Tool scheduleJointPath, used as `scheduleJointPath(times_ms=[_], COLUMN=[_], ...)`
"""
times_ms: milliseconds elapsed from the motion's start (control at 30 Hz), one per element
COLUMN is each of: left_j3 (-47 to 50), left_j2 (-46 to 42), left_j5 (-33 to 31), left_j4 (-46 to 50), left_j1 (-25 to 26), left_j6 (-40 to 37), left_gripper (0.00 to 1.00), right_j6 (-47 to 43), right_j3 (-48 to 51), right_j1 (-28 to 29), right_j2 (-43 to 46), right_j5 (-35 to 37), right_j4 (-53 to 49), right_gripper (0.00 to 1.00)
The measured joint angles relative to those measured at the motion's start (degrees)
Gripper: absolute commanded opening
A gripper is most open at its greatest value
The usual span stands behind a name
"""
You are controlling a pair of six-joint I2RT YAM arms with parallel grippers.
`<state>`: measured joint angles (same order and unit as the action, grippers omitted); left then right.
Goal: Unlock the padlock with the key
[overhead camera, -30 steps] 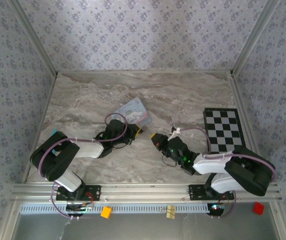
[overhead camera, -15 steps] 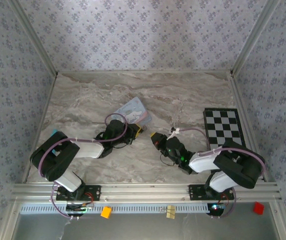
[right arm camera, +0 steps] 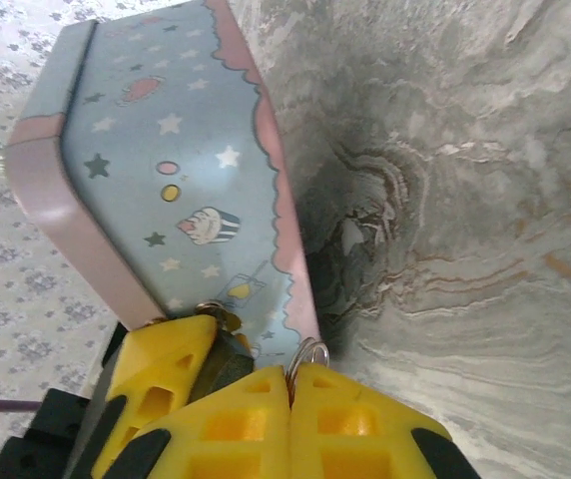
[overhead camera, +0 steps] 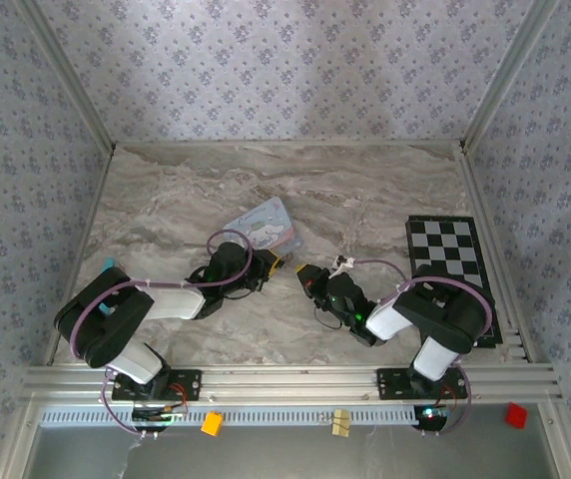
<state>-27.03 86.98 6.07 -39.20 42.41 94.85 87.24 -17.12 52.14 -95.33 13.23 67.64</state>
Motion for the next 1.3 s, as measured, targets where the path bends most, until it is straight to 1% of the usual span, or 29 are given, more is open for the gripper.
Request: scheduleJointPath(times_ms=[633, 1300], left_j3=[0.4, 0.7], left_j2=[0.1, 2.4], left_j5=[-4.0, -5.5], left_j4=[-0.6, -4.4], left_j1=[0.8, 1.5], left_j6=[0.8, 1.0], left_gripper=[0.03, 0.03], right_j6=[6.0, 8.8], right_j3=[-0.2, 0.4], right_j1=[1.2, 1.5], right_j2=[-2.7, -3.9], right_j5=[1.0, 2.0], right_j4=[3.4, 6.3], right_gripper=[0.0, 0.0])
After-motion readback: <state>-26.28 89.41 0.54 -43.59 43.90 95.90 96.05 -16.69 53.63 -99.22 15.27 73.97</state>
